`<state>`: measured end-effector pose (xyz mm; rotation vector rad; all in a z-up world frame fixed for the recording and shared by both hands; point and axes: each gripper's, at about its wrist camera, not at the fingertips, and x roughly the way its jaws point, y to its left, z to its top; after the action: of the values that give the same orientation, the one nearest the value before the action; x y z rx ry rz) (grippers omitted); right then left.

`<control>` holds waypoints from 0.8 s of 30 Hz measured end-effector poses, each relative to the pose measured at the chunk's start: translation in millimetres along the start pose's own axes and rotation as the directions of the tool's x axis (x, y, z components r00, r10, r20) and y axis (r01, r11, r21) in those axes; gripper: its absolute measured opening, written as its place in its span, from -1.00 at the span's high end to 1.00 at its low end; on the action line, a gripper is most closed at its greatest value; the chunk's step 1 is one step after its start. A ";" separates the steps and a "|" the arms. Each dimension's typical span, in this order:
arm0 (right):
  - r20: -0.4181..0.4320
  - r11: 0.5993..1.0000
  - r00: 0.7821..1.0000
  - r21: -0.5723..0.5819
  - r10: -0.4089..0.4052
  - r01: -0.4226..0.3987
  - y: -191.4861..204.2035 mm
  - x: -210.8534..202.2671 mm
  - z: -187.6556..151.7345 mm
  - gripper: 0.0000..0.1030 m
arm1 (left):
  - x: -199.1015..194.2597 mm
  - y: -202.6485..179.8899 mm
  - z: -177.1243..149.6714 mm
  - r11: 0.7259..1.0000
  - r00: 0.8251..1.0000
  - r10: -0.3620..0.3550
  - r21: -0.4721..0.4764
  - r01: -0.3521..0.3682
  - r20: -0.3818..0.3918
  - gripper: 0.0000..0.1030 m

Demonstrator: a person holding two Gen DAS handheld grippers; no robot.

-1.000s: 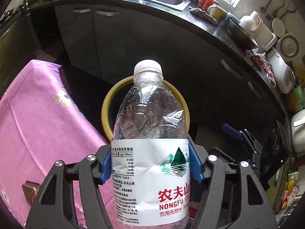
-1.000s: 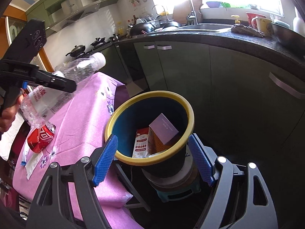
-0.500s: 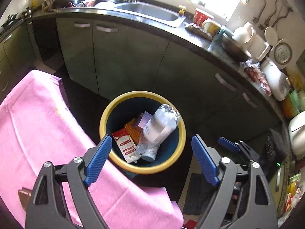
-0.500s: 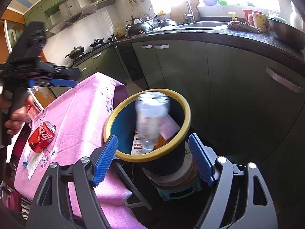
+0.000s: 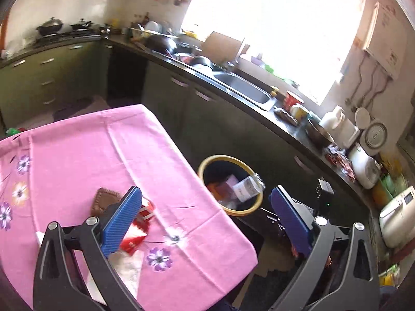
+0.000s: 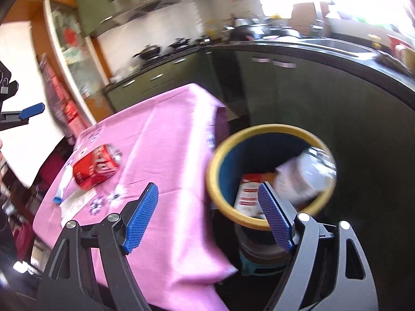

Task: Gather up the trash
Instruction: 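Grasp the red Coca-Cola can with the right gripper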

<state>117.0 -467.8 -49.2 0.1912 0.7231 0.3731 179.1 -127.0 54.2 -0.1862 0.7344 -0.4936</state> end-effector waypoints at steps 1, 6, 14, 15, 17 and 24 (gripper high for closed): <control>-0.010 0.999 1.000 -0.029 0.025 -0.025 11.3 6.5 2.9 -0.57 | -15.1 10.8 -6.4 0.999 0.999 0.030 -0.020 -0.030 0.027 -0.86; -0.077 0.975 0.987 -0.164 0.141 -0.152 78.4 41.6 13.5 -0.75 | -64.3 57.2 -40.6 0.982 0.981 0.170 -0.105 -0.160 0.092 -0.86; -0.174 0.898 0.949 -0.316 0.262 -0.306 184.3 85.5 14.7 -0.91 | -87.6 105.7 -86.9 0.947 0.956 0.274 -0.202 -0.250 0.102 -0.86; -0.174 0.902 0.951 -0.312 0.254 -0.298 193.9 89.3 14.9 -0.91 | -89.0 109.8 -90.3 0.942 0.952 0.288 -0.210 -0.262 0.103 -0.86; -0.182 0.920 0.955 -0.275 0.236 -0.280 207.3 98.8 16.8 -0.91 | -92.0 120.0 -97.0 0.935 0.947 0.303 -0.222 -0.275 0.102 -0.86; -0.247 0.963 0.931 0.043 0.269 -0.267 221.6 136.3 21.5 -0.91 | -97.6 134.9 -106.6 0.932 0.937 0.332 -0.186 -0.310 0.104 -0.86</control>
<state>166.4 -211.4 -50.4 0.2552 0.9520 0.6644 93.8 39.3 -10.5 -0.2482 0.6588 -0.1037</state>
